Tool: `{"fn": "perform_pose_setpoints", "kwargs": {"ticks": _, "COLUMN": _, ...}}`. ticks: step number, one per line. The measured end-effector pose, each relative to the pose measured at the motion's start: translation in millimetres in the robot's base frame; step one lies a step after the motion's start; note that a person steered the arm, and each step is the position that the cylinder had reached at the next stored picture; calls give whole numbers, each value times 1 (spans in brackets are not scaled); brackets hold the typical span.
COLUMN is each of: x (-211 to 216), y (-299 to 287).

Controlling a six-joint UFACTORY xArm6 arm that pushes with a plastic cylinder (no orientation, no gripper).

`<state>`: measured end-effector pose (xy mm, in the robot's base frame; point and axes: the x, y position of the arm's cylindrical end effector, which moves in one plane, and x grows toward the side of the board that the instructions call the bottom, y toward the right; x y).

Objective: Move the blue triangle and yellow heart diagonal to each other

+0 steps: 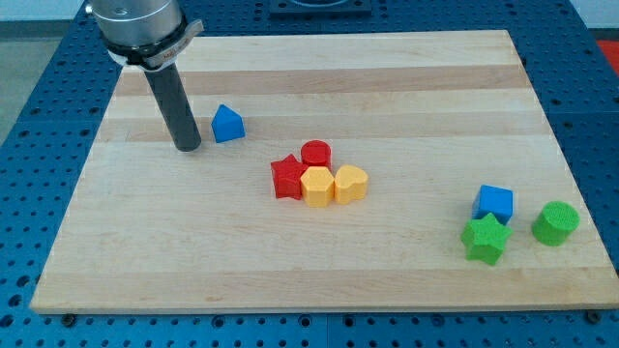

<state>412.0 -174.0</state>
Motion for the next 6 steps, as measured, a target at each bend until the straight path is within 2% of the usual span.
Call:
{"fn": "perform_pose_setpoints", "kwargs": {"ticks": 1, "x": -58, "y": 6}}
{"fn": "perform_pose_setpoints", "kwargs": {"ticks": 2, "x": -60, "y": 6}}
{"fn": "perform_pose_setpoints", "kwargs": {"ticks": 4, "x": -72, "y": 78}}
{"fn": "perform_pose_setpoints", "kwargs": {"ticks": 5, "x": -72, "y": 70}}
{"fn": "perform_pose_setpoints", "kwargs": {"ticks": 6, "x": -72, "y": 20}}
